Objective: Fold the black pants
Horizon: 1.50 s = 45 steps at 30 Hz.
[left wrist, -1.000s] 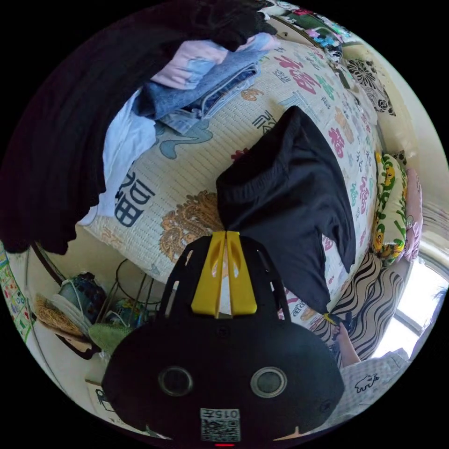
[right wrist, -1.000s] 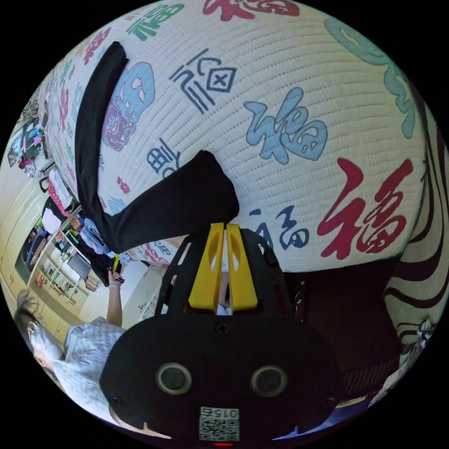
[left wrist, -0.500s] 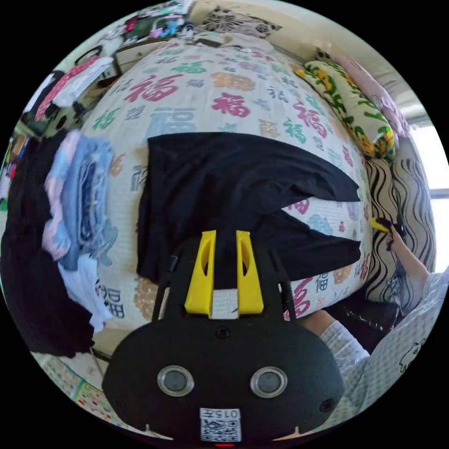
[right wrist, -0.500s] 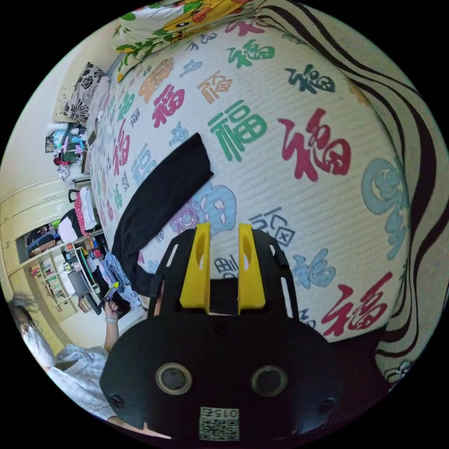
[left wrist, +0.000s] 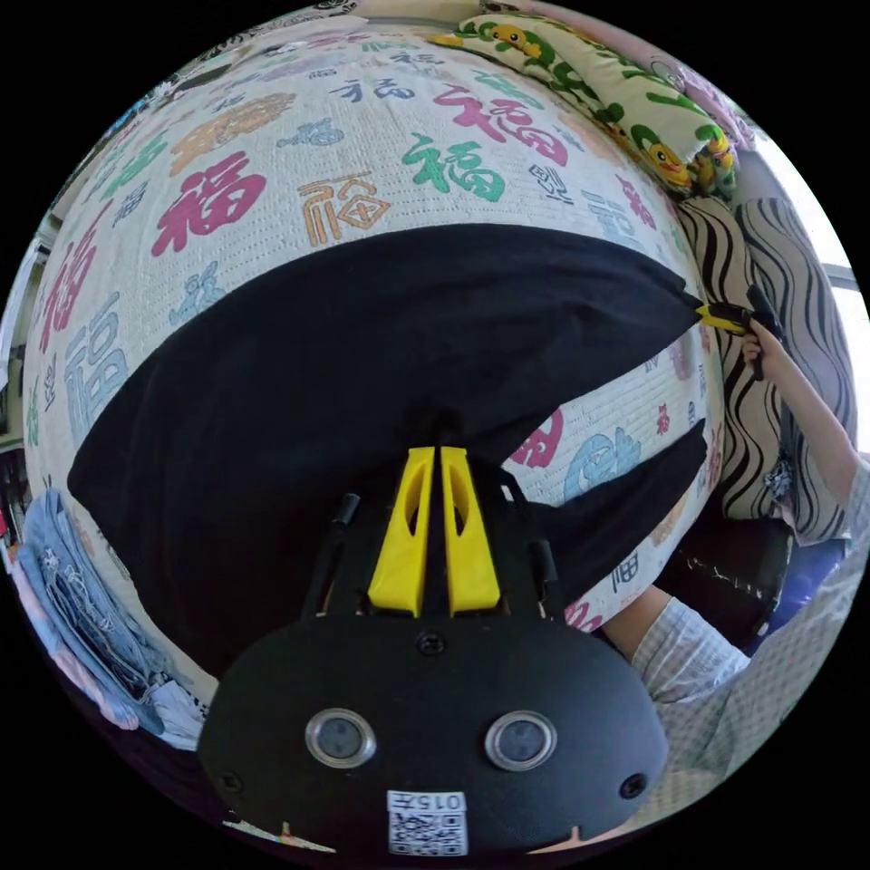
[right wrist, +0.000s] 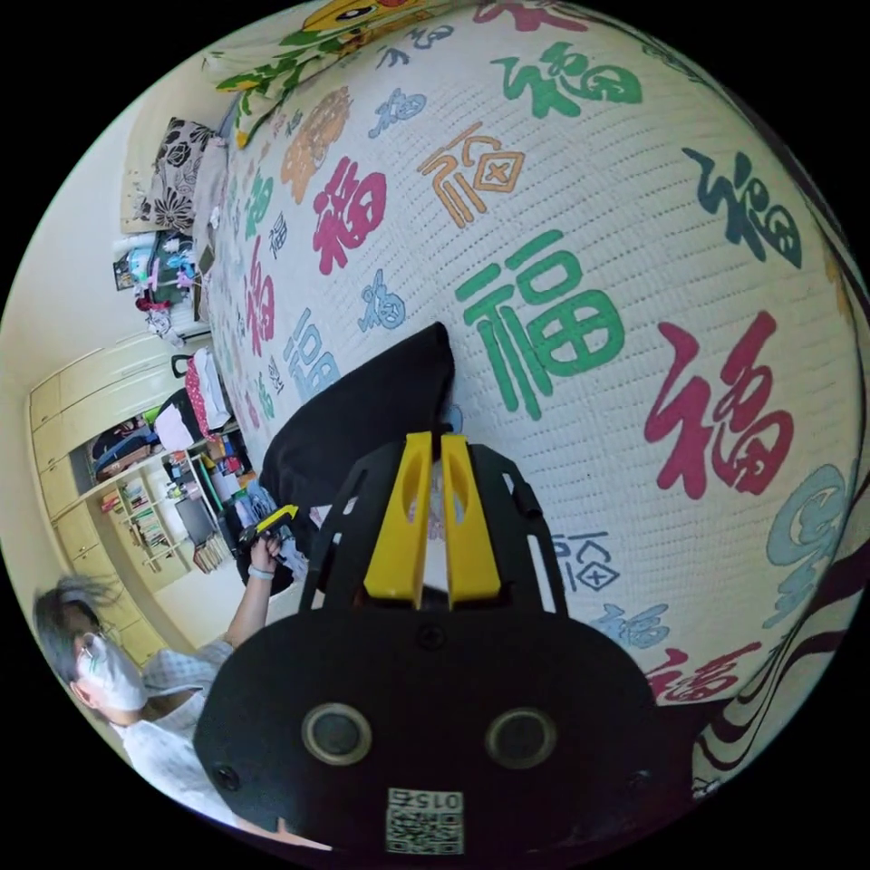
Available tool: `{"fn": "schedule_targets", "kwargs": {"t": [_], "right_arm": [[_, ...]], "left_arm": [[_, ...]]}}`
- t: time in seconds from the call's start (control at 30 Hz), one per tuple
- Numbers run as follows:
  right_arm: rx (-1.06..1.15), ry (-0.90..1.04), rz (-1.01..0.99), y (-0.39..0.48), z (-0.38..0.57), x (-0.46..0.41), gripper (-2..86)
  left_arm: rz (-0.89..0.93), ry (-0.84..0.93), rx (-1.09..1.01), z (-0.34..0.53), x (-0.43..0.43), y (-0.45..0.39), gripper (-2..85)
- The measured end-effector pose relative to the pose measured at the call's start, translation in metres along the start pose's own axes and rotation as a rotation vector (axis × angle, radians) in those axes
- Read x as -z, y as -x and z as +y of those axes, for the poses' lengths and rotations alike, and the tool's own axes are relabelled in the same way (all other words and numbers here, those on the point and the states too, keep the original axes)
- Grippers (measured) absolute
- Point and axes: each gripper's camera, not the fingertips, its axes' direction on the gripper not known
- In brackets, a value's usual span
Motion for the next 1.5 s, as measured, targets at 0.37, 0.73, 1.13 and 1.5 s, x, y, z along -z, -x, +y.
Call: {"fn": "schedule_targets", "kwargs": {"t": [0.37, 0.73, 1.13, 1.5], "right_arm": [[0.057, -0.179, -0.144, -0.036, 0.078, -0.033, 6.5], [-0.257, -0.181, -0.164, -0.088, 0.234, -0.105, 9.7], [-0.367, -0.221, -0.284, -0.109, 0.242, -0.164, 9.6], [-0.381, -0.309, -0.282, -0.106, 0.239, -0.156, 1.2]], "left_arm": [[0.051, -0.140, 0.110, 0.053, -0.008, 0.014, 8.0], [0.047, -0.428, 1.039, 0.342, -0.022, 0.124, 8.5], [0.363, -0.496, 1.168, 0.388, -0.153, 0.194, 7.0], [0.300, -0.431, 0.907, 0.382, -0.178, 0.217, 0.1]]}}
